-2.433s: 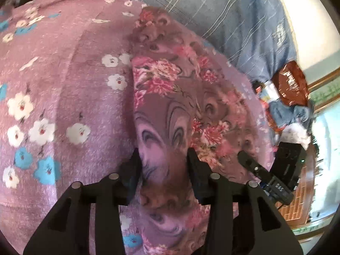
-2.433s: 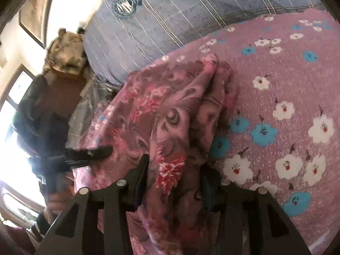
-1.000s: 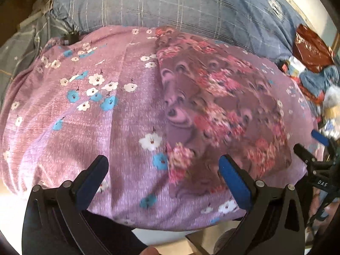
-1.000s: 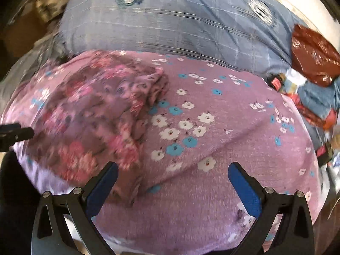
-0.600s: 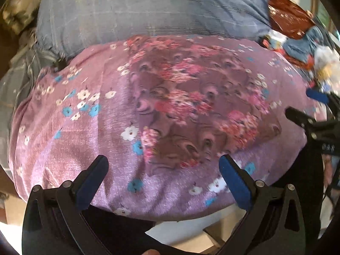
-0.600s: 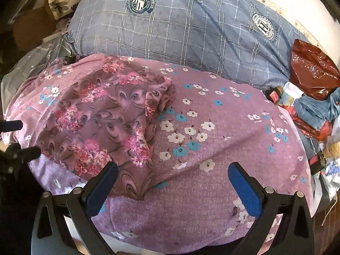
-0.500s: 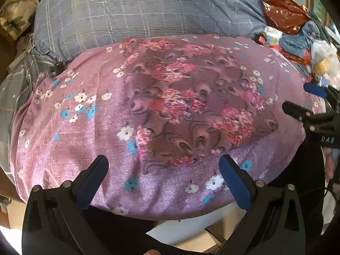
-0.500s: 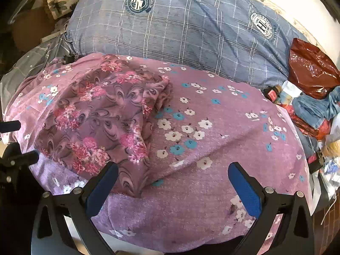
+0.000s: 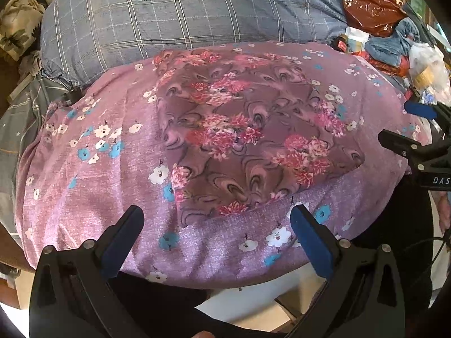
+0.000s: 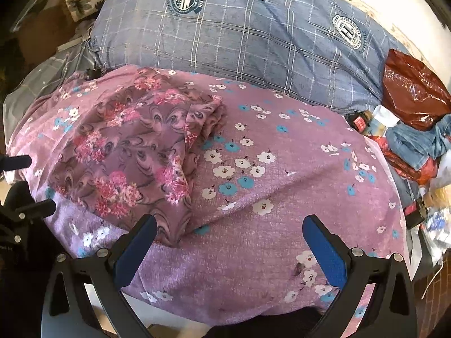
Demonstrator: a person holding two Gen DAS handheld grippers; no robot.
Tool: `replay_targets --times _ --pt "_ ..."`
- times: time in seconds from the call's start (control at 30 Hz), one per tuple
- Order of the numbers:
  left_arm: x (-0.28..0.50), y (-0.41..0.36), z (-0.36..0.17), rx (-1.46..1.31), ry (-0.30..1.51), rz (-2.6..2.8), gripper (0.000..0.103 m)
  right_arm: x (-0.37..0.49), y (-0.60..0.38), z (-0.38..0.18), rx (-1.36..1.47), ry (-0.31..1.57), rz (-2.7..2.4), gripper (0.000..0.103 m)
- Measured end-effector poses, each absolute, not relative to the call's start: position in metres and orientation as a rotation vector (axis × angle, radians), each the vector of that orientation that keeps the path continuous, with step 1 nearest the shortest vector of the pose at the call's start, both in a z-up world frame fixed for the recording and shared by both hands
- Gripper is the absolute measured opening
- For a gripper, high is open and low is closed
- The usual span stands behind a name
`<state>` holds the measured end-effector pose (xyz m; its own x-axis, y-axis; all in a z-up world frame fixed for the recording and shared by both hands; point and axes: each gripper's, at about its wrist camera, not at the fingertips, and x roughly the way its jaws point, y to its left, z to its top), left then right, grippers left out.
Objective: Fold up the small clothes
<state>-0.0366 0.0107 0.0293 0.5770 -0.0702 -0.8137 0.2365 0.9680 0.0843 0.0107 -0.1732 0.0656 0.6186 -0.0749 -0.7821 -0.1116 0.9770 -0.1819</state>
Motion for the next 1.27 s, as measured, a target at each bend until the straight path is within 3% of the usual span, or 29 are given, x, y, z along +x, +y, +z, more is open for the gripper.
replay_targets --times 1.27 --pt "-0.048 -0.010 0.037 0.220 0.902 -0.251 0.103 0.008 -0.187 0.073 -0.213 0.952 -0.047 0.103"
